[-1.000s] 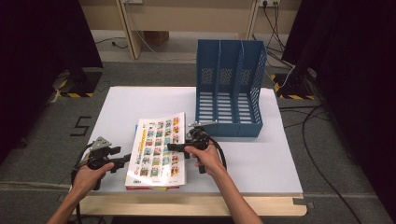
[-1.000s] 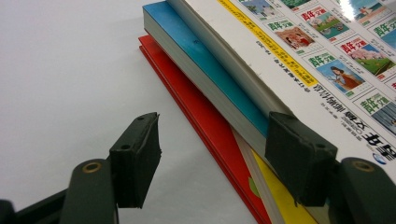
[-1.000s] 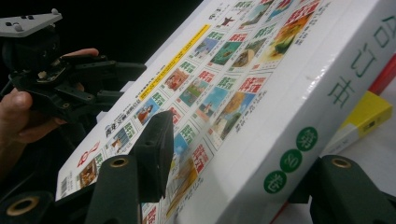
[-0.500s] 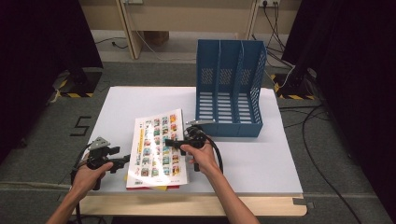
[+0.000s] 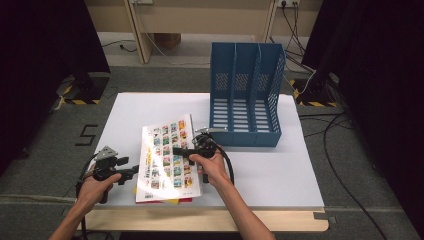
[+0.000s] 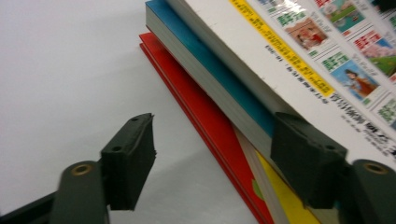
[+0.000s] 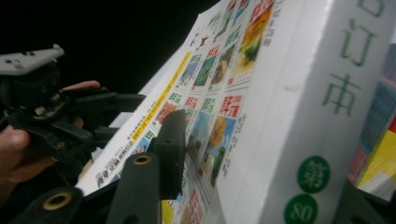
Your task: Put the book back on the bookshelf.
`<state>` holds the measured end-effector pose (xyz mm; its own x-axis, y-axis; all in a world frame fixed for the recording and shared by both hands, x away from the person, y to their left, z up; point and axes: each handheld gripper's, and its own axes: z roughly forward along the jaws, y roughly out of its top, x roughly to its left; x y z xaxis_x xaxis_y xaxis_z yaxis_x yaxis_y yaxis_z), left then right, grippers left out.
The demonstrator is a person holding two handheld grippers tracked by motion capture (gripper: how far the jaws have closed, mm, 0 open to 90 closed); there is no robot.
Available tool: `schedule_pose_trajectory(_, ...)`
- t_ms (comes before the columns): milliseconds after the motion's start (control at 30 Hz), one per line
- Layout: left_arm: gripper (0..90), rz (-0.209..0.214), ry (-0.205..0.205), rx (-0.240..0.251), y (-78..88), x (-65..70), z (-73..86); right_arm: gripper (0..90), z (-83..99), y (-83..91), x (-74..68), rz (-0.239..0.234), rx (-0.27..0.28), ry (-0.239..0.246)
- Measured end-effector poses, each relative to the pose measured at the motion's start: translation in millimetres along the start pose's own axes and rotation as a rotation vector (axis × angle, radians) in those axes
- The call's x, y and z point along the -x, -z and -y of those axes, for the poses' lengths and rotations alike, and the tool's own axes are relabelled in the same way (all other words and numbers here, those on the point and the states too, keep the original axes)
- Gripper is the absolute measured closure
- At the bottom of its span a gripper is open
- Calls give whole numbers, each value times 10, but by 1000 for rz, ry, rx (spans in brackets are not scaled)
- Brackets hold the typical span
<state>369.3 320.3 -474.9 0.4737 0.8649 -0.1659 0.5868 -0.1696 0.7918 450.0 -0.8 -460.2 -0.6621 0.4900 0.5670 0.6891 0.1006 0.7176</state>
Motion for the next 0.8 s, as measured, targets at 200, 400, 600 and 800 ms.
schedule_pose_trajectory(200, 155, -28, 1, -7, -43, -69, 41, 699, -27, 47, -28, -43, 47, -6)
schedule_pose_trajectory(400, 151, -72, 26, -14, -42, -247, 93, 700, -45, 91, -46, -66, 66, -6)
schedule_pose_trajectory(600, 145, -161, -20, -92, -91, -459, 192, 700, -93, 191, -132, -63, 114, 40)
schedule_pose_trajectory(800, 125, -168, -56, -88, -104, -445, 214, 701, -134, 315, -239, -70, 188, 114)
